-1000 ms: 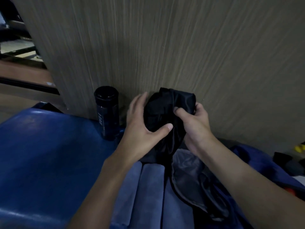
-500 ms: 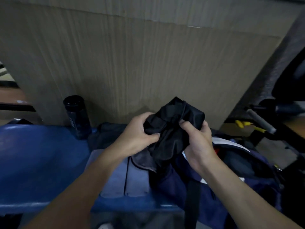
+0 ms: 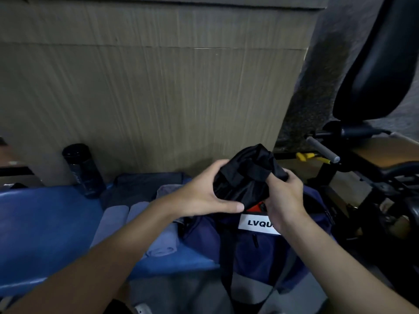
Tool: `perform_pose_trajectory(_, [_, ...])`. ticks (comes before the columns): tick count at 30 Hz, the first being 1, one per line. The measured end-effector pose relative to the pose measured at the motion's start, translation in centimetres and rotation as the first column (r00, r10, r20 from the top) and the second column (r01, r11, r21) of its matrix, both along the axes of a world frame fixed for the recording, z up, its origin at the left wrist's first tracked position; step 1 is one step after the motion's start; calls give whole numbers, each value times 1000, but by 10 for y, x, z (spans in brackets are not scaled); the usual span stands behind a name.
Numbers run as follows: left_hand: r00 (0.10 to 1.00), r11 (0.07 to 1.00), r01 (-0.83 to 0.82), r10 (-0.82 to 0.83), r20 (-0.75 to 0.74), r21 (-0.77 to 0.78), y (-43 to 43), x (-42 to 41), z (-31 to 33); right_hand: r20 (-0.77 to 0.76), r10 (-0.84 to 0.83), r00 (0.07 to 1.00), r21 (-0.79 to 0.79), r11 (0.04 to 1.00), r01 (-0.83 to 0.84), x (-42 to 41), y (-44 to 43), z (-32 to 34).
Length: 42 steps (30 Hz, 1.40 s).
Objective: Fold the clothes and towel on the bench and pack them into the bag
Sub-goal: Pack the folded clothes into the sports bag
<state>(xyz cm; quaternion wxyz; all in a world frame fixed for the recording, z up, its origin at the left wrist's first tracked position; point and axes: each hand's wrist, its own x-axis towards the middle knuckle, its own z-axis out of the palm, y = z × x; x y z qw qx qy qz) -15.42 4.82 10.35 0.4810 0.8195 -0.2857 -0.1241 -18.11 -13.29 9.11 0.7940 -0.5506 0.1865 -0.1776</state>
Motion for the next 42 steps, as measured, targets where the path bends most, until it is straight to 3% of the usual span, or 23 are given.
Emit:
perform_pose_trajectory(4, [978,989,-124,137,156,-85,-14,3,-12,37,70,997,138,988,-74,-9,-10,-2])
perform_pose_trajectory(10, [986,999,-41,46,160,-34,-10,6,-2,-17,393,920,47,919,-392,-15,-53,6])
perform_pose_trajectory(13, [990,996,56,-64,127,64,-11,9,5,-178,631,755,-215,724,-656,-23,-69,18])
perform_pose_trajectory(16, [983,978,130,-150,110,166,-14,11,15,-287,683,671,-432,533,-727,-27,-69,25])
perform_pose_trajectory(18, [976,965,154,-182,121,212,-17,12,20,-289,671,683,-493,508,-707,-26,-65,23])
perform_pose_trajectory(22, [953,915,204,-267,143,347,-21,11,25,-289,510,810,-679,487,-549,-17,-55,6])
perform_pose_trajectory(28, [907,829,182,-349,236,528,-25,13,23,-207,611,764,-795,349,-496,-16,-34,-12])
perform_pose_trajectory(30, [902,869,148,-315,297,472,-25,10,20,-138,556,820,-842,370,-392,-16,-29,-19])
perform_pose_trajectory(34, [925,990,11,-63,374,141,-21,11,5,50,412,910,-857,485,-173,-16,-26,-26])
perform_pose_trajectory(36, [985,999,20,-24,171,29,-17,11,4,92,388,917,-843,520,-135,-18,-26,-26])
perform_pose_trajectory(38, [992,999,-5,0,-128,-42,-15,10,5,105,393,913,-882,461,-97,-19,-25,-26])
perform_pose_trajectory(39, [984,998,-31,22,-179,-48,-15,10,5,99,395,913,-903,421,-84,-19,-25,-27])
perform_pose_trajectory(42, [996,997,-71,70,-63,-10,-22,7,3,64,376,924,-950,307,-59,-20,-21,-27])
